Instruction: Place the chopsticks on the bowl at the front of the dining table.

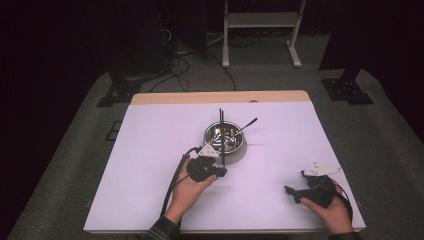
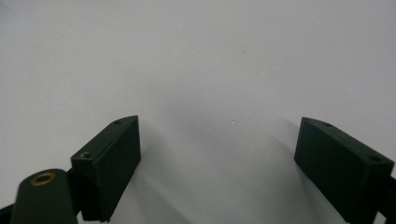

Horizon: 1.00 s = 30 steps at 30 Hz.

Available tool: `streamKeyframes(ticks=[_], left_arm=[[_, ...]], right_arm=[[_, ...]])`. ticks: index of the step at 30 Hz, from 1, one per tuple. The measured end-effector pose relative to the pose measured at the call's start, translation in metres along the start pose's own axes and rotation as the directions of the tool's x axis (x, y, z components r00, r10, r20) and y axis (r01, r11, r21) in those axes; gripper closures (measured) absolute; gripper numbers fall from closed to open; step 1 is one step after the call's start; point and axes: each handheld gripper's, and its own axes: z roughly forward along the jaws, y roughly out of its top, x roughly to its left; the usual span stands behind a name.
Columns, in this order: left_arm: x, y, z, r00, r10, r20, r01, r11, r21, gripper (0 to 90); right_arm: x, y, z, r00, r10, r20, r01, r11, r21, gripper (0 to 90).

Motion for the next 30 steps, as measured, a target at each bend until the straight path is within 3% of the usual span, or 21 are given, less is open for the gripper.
streamKeyframes(ticks=[30], left_arm=[[0.0085, 0.0042, 0.004, 0.9994, 0.005, -0.033, -0.005, 1.0, 0.001, 90.0]], right_arm=[[0.0, 0.0, 0.0, 1.0, 0.0, 0.0, 0.0, 1.0, 0.0, 12.7]])
